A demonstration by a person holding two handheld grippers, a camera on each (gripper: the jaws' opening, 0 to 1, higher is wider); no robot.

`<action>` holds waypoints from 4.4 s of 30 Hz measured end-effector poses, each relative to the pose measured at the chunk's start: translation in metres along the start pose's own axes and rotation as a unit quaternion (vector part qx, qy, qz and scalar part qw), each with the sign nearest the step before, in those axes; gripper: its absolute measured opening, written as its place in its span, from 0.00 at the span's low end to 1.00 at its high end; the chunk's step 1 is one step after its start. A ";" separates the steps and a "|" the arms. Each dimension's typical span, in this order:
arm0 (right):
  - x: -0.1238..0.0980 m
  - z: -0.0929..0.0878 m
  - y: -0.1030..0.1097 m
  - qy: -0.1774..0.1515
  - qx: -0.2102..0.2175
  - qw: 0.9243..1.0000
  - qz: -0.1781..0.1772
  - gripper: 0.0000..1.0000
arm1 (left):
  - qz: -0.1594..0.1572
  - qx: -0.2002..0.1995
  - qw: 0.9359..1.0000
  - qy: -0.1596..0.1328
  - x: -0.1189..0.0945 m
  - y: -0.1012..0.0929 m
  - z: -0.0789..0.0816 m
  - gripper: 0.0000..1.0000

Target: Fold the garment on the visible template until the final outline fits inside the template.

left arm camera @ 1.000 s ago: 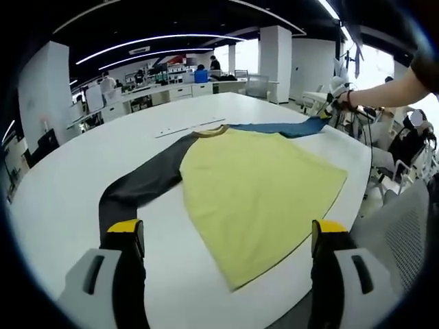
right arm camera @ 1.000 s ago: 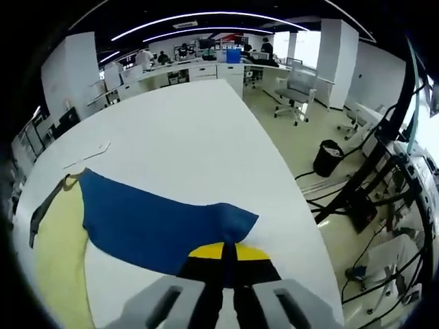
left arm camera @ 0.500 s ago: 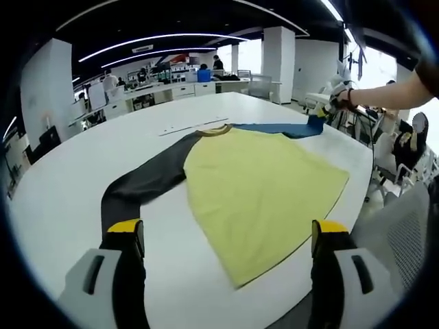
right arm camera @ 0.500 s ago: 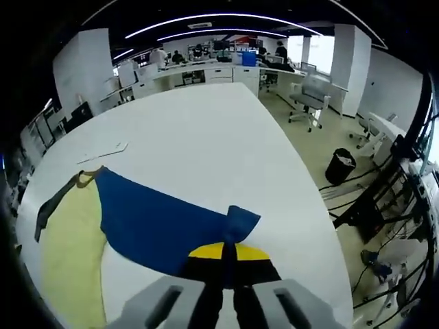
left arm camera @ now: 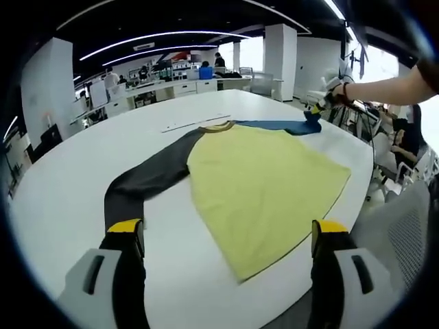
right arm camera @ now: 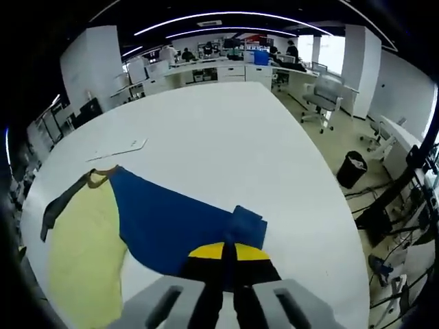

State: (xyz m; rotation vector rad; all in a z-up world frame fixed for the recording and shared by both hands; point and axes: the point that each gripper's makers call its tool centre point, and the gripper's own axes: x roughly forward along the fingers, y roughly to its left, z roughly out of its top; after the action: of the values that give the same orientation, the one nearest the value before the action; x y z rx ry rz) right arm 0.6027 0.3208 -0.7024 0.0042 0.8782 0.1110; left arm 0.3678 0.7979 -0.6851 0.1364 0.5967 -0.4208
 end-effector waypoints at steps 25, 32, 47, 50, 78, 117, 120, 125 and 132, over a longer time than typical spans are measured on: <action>0.021 0.025 0.067 0.010 -0.057 0.997 0.048 0.00 | -0.007 0.003 1.000 -0.006 -0.002 -0.003 0.001 0.99; 0.023 0.030 0.084 0.013 -0.066 0.996 0.058 0.00 | -0.009 0.003 1.000 -0.005 -0.003 -0.005 0.000 0.99; 0.021 0.038 0.120 0.018 -0.097 0.993 0.071 0.00 | -0.011 0.004 1.000 -0.001 -0.001 -0.008 -0.002 0.99; 0.022 0.037 0.128 0.019 -0.101 0.992 0.076 0.00 | -0.014 0.006 1.000 -0.001 0.000 -0.011 -0.001 0.99; 0.023 0.045 0.200 0.021 -0.140 0.984 0.109 0.00 | -0.012 0.003 1.000 0.001 -0.004 -0.010 -0.005 0.99; 0.030 0.049 0.288 0.028 -0.178 0.971 0.159 0.00 | -0.018 0.012 1.000 0.006 -0.003 -0.008 -0.005 0.99; 0.031 0.049 0.296 0.028 -0.192 0.968 0.158 0.00 | -0.019 0.011 1.000 0.007 -0.002 -0.009 -0.006 0.99; 0.032 0.049 0.309 0.027 -0.205 0.965 0.163 0.00 | -0.021 0.010 1.000 0.007 -0.002 -0.009 -0.007 0.99; 0.032 0.043 0.328 0.026 -0.217 0.960 0.174 0.00 | -0.020 0.006 1.000 0.005 -0.002 -0.006 -0.007 0.99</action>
State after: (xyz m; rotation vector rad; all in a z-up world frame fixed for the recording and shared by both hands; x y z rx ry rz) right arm 0.6251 0.6522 -0.6834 -0.2556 0.8854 0.6342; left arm 0.3603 0.7946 -0.6894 0.1389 0.6067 -0.4624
